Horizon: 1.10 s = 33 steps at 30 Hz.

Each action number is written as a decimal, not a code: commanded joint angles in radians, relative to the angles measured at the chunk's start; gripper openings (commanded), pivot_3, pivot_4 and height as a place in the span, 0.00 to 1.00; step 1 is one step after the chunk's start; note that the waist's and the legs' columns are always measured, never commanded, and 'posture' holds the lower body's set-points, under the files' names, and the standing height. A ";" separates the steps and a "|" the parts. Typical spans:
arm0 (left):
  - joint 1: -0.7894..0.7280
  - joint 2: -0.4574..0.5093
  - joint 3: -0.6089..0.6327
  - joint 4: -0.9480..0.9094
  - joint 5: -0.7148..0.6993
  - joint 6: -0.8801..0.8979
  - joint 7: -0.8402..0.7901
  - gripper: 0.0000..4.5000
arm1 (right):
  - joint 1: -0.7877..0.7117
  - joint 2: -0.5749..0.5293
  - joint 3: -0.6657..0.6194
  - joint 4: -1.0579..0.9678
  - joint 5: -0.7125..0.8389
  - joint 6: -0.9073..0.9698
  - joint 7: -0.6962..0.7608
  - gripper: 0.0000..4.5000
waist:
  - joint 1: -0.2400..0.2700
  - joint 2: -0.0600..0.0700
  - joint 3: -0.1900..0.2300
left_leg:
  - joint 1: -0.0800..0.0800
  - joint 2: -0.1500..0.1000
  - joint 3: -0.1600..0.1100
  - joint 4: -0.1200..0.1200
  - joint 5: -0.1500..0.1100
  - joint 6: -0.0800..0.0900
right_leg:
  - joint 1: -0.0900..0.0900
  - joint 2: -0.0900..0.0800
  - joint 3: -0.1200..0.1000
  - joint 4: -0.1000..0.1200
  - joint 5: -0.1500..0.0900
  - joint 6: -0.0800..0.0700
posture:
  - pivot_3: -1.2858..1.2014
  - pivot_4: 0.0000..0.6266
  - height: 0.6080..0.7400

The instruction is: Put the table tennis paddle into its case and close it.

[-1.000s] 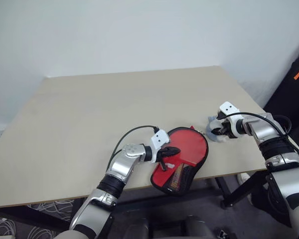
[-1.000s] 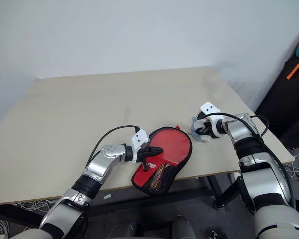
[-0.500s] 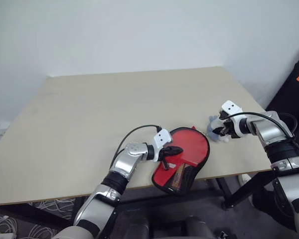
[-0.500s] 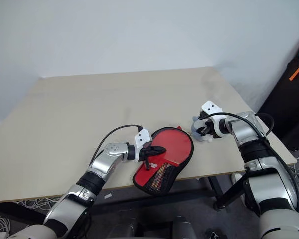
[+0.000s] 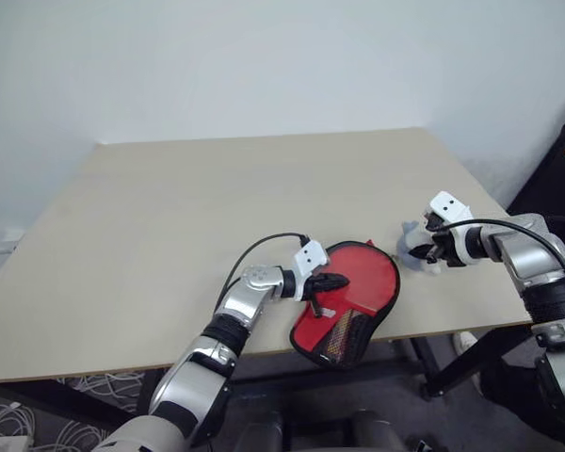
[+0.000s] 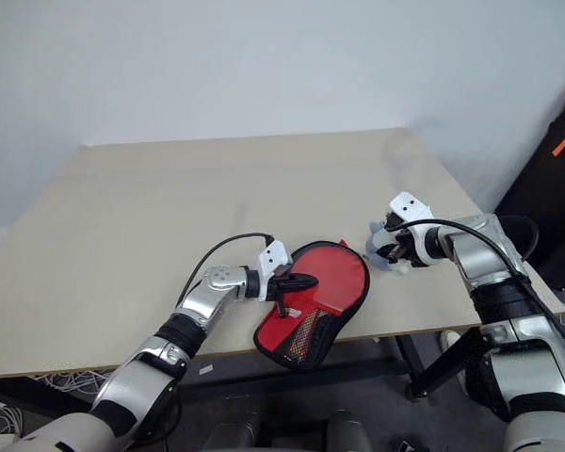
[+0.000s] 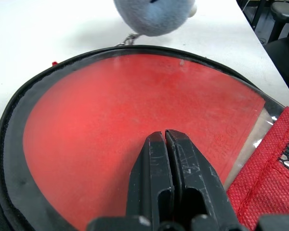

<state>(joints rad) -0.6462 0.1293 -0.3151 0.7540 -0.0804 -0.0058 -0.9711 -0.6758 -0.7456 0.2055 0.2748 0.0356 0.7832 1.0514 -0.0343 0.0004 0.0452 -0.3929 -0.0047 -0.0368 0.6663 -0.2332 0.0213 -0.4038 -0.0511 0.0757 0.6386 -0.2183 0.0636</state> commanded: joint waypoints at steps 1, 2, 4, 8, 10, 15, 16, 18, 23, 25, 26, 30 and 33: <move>0.023 0.007 -0.036 0.083 0.068 0.021 -0.003 0.00 | 0.023 -0.056 -0.046 -0.085 0.028 0.003 0.017 0.10 | 0.004 0.000 0.000 | 0.000 0.000 0.000 0.000 0.000 0.000 | 0.000 0.000 0.000 0.000 0.000 0.000 | 0.52 0.00 1.00; 0.021 0.007 -0.035 0.085 0.070 0.019 -0.007 0.00 | 0.037 -0.069 -0.048 -0.099 0.034 0.000 0.021 0.10 | 0.006 0.000 0.000 | 0.000 0.000 0.000 0.000 0.000 0.000 | 0.000 0.000 0.000 0.000 0.000 0.000 | 0.52 0.00 1.00; 0.017 0.005 -0.035 0.088 0.074 0.016 -0.010 0.00 | 0.071 -0.103 -0.056 -0.118 0.042 -0.018 0.033 0.10 | 0.012 0.000 0.000 | 0.000 0.000 0.000 0.000 0.000 0.000 | 0.000 0.000 0.000 0.000 0.000 0.000 | 0.52 0.00 1.00; 0.020 0.004 -0.032 0.083 0.078 0.012 -0.018 0.00 | 0.136 -0.166 -0.075 -0.160 0.059 -0.054 0.062 0.10 | 0.014 -0.001 0.000 | 0.000 0.000 0.001 0.000 0.000 0.000 | 0.000 0.000 0.000 0.000 0.000 0.000 | 0.52 0.00 1.00; 0.024 0.007 -0.031 0.080 0.080 0.010 -0.024 0.00 | 0.180 -0.201 -0.096 -0.198 0.080 -0.077 0.085 0.10 | 0.014 -0.001 0.000 | 0.000 0.000 0.001 0.000 0.000 0.000 | -0.001 0.000 0.000 0.000 -0.001 -0.001 | 0.52 0.00 1.00; 0.029 0.012 -0.030 0.075 0.082 0.010 -0.031 0.00 | 0.296 -0.275 -0.160 -0.327 0.157 -0.106 0.147 0.10 | 0.013 -0.001 0.000 | 0.000 0.000 0.000 0.000 0.000 0.000 | 0.000 0.000 0.000 0.000 -0.002 -0.002 | 0.52 0.00 1.00; 0.029 0.013 -0.030 0.073 0.082 0.010 -0.033 0.00 | 0.316 -0.284 -0.173 -0.356 0.175 -0.105 0.157 0.10 | 0.013 -0.001 0.000 | 0.000 0.000 0.000 0.000 -0.001 0.000 | 0.000 0.000 0.000 0.000 -0.002 -0.002 | 0.52 0.00 1.00; 0.028 0.011 -0.030 0.070 0.082 0.011 -0.036 0.00 | 0.358 -0.300 -0.204 -0.429 0.225 -0.095 0.180 0.10 | 0.013 -0.001 0.000 | 0.000 0.001 0.000 0.000 -0.001 0.000 | -0.001 0.000 0.000 0.000 -0.003 -0.002 | 0.52 0.00 1.00; 0.017 0.004 -0.029 0.071 0.084 0.013 -0.037 0.00 | 0.428 -0.296 -0.253 -0.580 0.327 -0.043 0.182 0.10 | 0.013 -0.002 0.001 | 0.000 0.001 0.000 0.000 -0.001 0.000 | -0.001 0.000 0.000 0.000 -0.003 -0.002 | 0.52 0.00 1.00; 0.011 0.002 -0.029 0.074 0.084 0.013 -0.038 0.00 | 0.446 -0.286 -0.254 -0.630 0.350 -0.015 0.156 0.10 | 0.014 -0.003 0.001 | 0.000 0.001 0.000 0.000 -0.001 0.000 | -0.001 0.000 0.000 0.000 -0.003 -0.002 | 0.52 0.00 1.00; 0.009 0.001 -0.028 0.075 0.084 0.013 -0.038 0.00 | 0.455 -0.282 -0.255 -0.651 0.361 -0.004 0.146 0.10 | 0.014 -0.003 0.001 | 0.000 0.001 0.000 0.000 -0.001 0.000 | -0.001 0.000 -0.001 0.000 -0.003 -0.002 | 0.52 0.00 1.00; -0.005 -0.005 -0.024 0.084 0.083 0.011 -0.038 0.00 | 0.512 -0.273 -0.257 -0.753 0.413 0.039 0.117 0.10 | 0.015 -0.004 0.001 | -0.001 0.001 0.000 0.000 -0.001 0.000 | -0.001 0.000 -0.001 0.000 -0.003 -0.002 | 0.52 0.00 1.00; -0.011 -0.007 -0.021 0.086 0.081 0.010 -0.039 0.00 | 0.552 -0.268 -0.248 -0.813 0.434 0.062 0.090 0.10 | 0.015 -0.005 0.000 | -0.001 0.001 0.000 0.000 -0.001 0.000 | -0.001 0.000 -0.001 0.000 -0.003 -0.002 | 0.52 0.00 1.00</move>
<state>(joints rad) -0.6743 0.1180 -0.3103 0.7888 -0.0485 -0.0232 -1.0067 -0.1236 -1.0146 -0.0203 -0.4771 0.4295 0.8393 1.1443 -0.0195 -0.0045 0.0457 -0.3935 -0.0038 -0.0370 0.6667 -0.2339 0.0213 -0.4046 -0.0513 0.0749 0.6381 -0.2213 0.0621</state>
